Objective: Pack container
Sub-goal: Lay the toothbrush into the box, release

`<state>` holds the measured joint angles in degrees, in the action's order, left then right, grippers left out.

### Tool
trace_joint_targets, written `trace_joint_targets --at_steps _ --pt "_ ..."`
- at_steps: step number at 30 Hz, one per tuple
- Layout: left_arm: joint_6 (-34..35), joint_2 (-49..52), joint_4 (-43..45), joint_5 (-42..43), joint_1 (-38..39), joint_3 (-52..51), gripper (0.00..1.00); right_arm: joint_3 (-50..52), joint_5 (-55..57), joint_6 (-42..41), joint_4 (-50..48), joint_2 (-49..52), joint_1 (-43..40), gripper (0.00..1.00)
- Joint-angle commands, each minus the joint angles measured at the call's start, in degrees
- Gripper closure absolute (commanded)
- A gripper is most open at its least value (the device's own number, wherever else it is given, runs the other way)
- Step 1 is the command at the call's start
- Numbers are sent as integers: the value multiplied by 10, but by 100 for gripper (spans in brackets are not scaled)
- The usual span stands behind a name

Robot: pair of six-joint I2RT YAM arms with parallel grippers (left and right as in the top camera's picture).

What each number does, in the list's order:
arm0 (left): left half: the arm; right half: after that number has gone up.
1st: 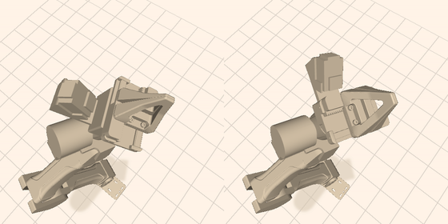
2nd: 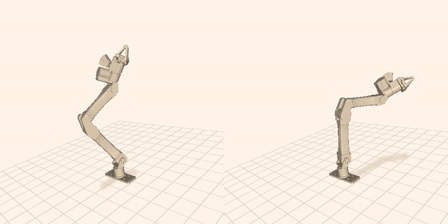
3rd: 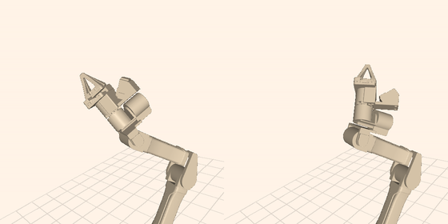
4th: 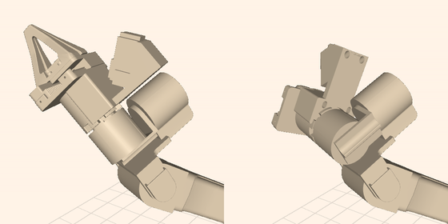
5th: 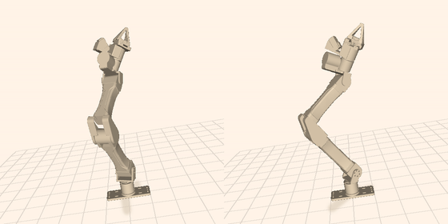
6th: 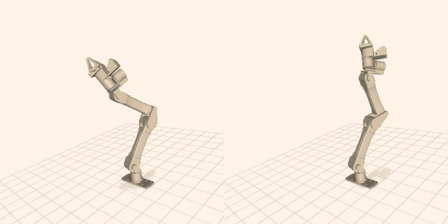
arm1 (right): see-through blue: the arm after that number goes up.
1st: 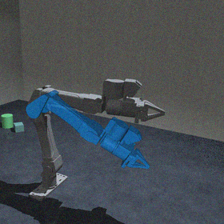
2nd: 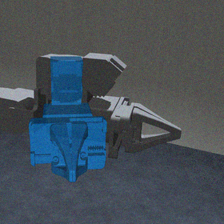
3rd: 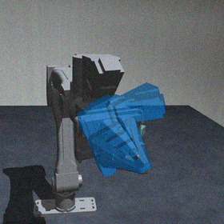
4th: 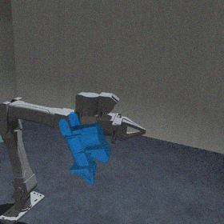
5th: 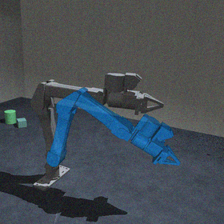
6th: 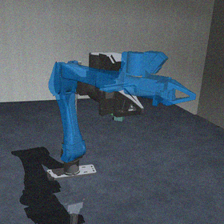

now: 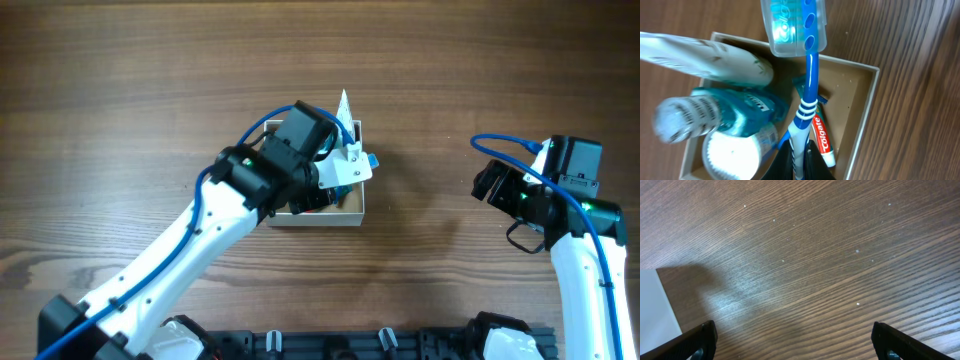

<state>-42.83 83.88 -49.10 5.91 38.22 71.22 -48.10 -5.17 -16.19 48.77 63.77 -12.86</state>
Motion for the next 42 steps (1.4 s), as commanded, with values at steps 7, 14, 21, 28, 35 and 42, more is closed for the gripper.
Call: trace_joint_targets --at_steps 7,14,21,28,35,42 --pt "23 98 -26 -12 -29 2 96 0 -9 10 0 3 -2 0" --pt "28 131 -26 -12 -59 0 96 0 -9 10 0 3 -2 0" --pt "28 136 -26 -5 -58 0 64 0 -9 10 0 3 -2 0" --pt "41 89 -38 -34 -30 2 44 0 -9 10 0 3 -2 0" --pt "133 -105 -95 -99 -55 8 29 0 -9 10 -1 3 -2 0" --pt "245 -85 -95 41 -327 8 59 0 -9 10 -1 3 -2 0"
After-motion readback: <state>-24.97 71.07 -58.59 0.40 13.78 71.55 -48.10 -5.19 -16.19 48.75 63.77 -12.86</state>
